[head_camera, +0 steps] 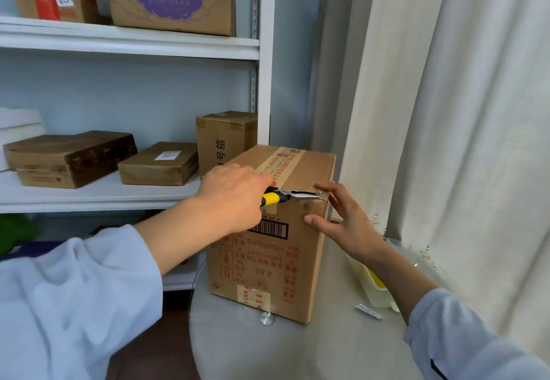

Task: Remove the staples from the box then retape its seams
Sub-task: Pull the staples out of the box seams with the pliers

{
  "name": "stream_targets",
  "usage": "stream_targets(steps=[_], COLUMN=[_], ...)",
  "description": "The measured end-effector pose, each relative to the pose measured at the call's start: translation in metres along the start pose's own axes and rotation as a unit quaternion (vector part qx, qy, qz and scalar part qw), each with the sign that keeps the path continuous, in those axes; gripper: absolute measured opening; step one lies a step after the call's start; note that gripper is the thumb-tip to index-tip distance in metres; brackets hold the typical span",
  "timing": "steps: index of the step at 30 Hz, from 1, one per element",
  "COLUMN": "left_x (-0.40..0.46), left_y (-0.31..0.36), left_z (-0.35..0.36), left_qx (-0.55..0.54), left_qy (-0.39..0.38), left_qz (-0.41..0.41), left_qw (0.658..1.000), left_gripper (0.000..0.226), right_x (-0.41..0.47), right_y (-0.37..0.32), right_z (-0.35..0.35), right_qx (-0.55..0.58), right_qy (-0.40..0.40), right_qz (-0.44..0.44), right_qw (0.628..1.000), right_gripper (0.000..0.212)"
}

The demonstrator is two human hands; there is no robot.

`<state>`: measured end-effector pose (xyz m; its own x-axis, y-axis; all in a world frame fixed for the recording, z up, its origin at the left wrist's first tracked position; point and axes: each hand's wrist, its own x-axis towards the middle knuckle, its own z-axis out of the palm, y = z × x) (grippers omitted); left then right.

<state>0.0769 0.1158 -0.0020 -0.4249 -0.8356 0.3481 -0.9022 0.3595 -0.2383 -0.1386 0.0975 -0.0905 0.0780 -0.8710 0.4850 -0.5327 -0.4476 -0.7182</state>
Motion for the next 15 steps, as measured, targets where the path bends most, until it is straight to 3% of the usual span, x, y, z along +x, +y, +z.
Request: stream_targets(steps=[8,15], left_x=[0.004,-0.014], left_y=[0.007,0.017], left_z=[0.007,0.026], left_qx=[-0.001,-0.143], left_qy=[0.011,-0.024], left_qz=[0.01,-0.052], left_qw=[1.0,0.988], left_gripper=[0.05,0.041], right_x=[0.0,-0.002], right_y=[0.003,0.005], right_z=[0.001,0.002], right_qx=[0.005,0.016], right_qy=[0.001,0.007], right_qz=[0.004,-0.004], right_qw=[1.0,1.0], right_gripper=[0.059,0.06])
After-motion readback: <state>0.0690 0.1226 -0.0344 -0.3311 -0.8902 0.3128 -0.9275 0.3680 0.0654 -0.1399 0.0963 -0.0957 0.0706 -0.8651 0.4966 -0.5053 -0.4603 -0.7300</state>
